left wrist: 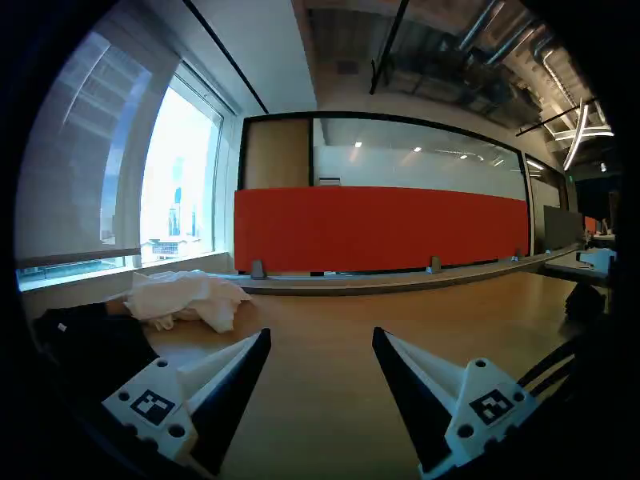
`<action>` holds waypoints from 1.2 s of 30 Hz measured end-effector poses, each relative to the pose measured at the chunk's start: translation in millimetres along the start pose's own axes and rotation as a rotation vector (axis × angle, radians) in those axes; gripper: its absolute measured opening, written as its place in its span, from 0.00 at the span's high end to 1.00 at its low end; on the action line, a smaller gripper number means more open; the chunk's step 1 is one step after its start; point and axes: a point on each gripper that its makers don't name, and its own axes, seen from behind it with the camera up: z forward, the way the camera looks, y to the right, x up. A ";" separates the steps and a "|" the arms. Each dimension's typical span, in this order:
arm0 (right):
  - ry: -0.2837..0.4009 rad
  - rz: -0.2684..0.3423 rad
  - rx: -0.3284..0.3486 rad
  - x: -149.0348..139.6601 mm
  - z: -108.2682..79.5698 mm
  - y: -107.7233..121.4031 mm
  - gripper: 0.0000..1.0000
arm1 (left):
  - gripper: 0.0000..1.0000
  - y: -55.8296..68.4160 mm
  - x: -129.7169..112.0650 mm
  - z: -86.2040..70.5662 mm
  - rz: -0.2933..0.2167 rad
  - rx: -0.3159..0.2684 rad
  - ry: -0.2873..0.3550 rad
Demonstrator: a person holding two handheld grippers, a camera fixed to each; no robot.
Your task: Fold towel
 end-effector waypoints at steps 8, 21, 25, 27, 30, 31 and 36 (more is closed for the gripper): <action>-0.001 -0.014 -0.003 -9.0 -0.7 2.6 0.00 | 0.06 0.3 -0.2 0.5 0.000 0.000 0.000; -0.021 -0.087 0.010 -23.6 0.5 -8.4 0.00 | 0.06 0.8 0.2 0.5 0.000 0.000 0.000; -0.022 -0.113 0.005 -24.6 1.0 -11.6 0.00 | 0.06 0.4 -0.2 0.3 0.000 0.000 0.000; -0.023 -0.118 0.007 -24.2 1.0 -13.7 0.00 | 0.06 0.3 -0.5 0.2 0.000 0.000 0.000; -0.023 -0.115 0.012 -24.3 1.3 -14.8 0.00 | 0.06 0.5 -0.5 0.2 0.000 0.000 0.000; -0.023 -0.115 0.013 -24.3 1.3 -14.8 0.00 | 0.06 0.6 -0.4 0.2 0.000 0.000 0.000; -0.023 -0.115 0.013 -24.4 1.9 -14.8 0.00 | 0.06 0.8 0.1 0.2 0.000 0.000 0.000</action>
